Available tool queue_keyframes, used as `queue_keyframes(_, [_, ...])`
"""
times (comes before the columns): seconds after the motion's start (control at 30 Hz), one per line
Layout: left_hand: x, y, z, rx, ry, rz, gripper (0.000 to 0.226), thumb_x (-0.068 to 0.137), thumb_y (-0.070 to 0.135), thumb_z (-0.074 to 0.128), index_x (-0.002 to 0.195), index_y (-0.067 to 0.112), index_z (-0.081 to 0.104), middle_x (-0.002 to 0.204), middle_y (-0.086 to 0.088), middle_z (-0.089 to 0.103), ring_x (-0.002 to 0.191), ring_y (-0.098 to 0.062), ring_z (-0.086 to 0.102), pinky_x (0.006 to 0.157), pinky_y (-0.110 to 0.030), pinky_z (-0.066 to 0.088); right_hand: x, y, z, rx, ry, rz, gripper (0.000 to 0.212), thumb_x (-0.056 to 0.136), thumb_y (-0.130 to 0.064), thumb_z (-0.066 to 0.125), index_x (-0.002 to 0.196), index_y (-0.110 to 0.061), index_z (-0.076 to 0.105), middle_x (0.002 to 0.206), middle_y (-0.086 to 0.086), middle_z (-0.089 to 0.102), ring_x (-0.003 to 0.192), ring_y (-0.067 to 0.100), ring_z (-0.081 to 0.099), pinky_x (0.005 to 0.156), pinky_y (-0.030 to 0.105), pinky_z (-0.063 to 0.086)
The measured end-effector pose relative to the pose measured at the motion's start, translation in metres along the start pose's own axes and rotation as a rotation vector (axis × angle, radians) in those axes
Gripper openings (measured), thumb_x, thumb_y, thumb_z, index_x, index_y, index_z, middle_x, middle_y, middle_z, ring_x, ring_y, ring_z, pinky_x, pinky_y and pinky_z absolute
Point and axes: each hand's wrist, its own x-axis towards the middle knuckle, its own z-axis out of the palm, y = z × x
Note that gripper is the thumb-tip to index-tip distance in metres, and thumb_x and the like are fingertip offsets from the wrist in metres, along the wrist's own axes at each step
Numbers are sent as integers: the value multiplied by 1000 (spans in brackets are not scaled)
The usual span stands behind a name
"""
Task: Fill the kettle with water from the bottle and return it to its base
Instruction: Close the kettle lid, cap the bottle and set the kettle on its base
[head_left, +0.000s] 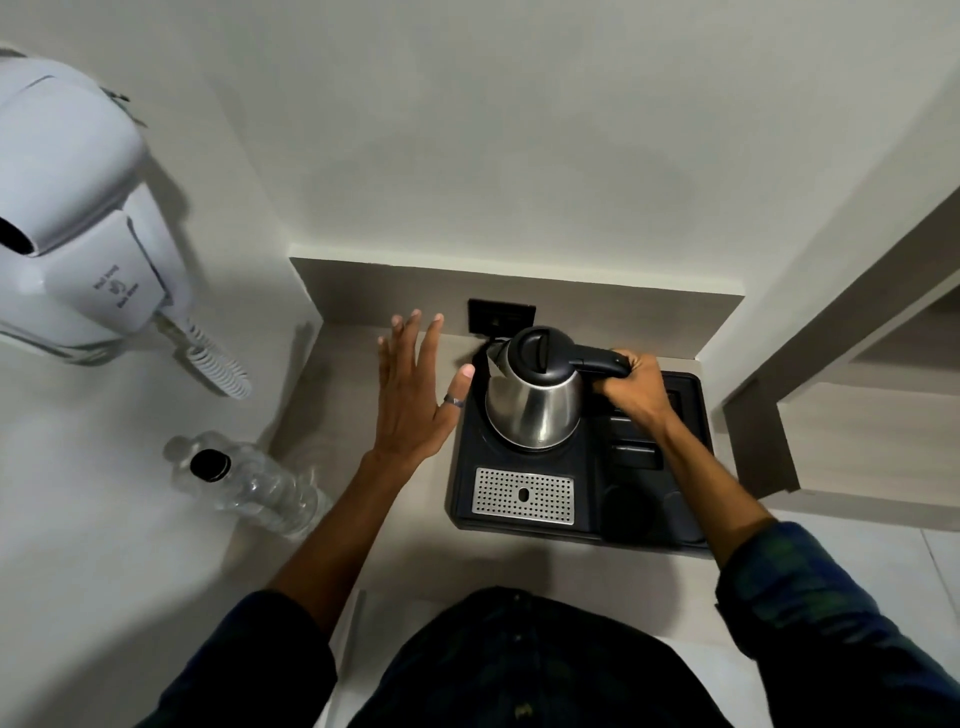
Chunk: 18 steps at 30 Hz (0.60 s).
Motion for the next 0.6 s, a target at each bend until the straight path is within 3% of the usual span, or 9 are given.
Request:
queue_keyframes(0.1, [-2, 3, 1, -6, -7, 1, 73, 103, 61, 31, 162, 18, 25, 170, -12, 20, 161, -31, 4, 130, -52, 4, -9, -1, 10, 26, 94, -15, 16, 73, 15, 63, 68, 0, 64, 67, 8, 54, 66, 18, 50, 64, 35, 41])
queue_keyframes(0.23, [-3, 8, 1, -20, -4, -6, 70, 103, 57, 35, 160, 17, 29, 169, -13, 23, 160, -33, 7, 130, -52, 5, -20, -2, 15, 44, 133, -4, 28, 75, 12, 64, 67, -15, 68, 67, 5, 57, 67, 17, 52, 64, 34, 44])
queue_keyframes(0.37, [-5, 11, -1, -26, -36, -1, 68, 102, 54, 38, 158, 15, 34, 168, -14, 27, 160, -34, 10, 129, -51, 7, -20, -6, -7, 153, -162, 43, 32, 79, 18, 70, 93, -10, 76, 82, 7, 72, 75, 19, 67, 74, 35, 57])
queue_keyframes(0.47, [-6, 7, -4, 13, -62, 33, 67, 102, 51, 43, 157, 13, 36, 167, -15, 29, 159, -35, 13, 129, -54, 9, -24, -7, -27, 373, -372, 106, 11, 92, -12, 65, 99, -10, 73, 88, 7, 73, 83, 22, 69, 80, 35, 58])
queue_keyframes(0.53, [-4, 2, -8, 41, -73, 41, 67, 102, 49, 45, 158, 13, 36, 166, -16, 29, 159, -36, 13, 128, -55, 8, -26, -7, -34, 463, -381, 171, 28, 93, -32, 54, 98, -12, 74, 91, 6, 73, 88, 22, 66, 83, 36, 52])
queue_keyframes(0.6, [1, -2, -13, 59, -81, 45, 68, 101, 50, 43, 158, 13, 35, 167, -16, 28, 159, -36, 12, 128, -54, 6, -28, -10, -36, 444, -363, 197, 29, 92, -35, 53, 96, -15, 74, 87, 1, 75, 88, 20, 65, 83, 36, 50])
